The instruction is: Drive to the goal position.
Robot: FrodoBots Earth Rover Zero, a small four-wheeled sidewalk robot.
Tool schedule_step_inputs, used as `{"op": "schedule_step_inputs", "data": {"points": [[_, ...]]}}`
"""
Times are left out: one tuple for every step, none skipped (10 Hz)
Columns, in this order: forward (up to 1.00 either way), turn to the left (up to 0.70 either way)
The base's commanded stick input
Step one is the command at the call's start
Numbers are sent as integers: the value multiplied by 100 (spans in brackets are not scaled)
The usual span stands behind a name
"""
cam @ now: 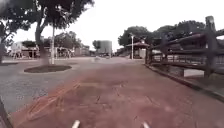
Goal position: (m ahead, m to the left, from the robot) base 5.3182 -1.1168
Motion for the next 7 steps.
{"op": "schedule_step_inputs", "data": {"points": [[70, -27], [70, -27], [70, -27], [70, -27], [70, -27], [70, -27], [70, -6]]}}
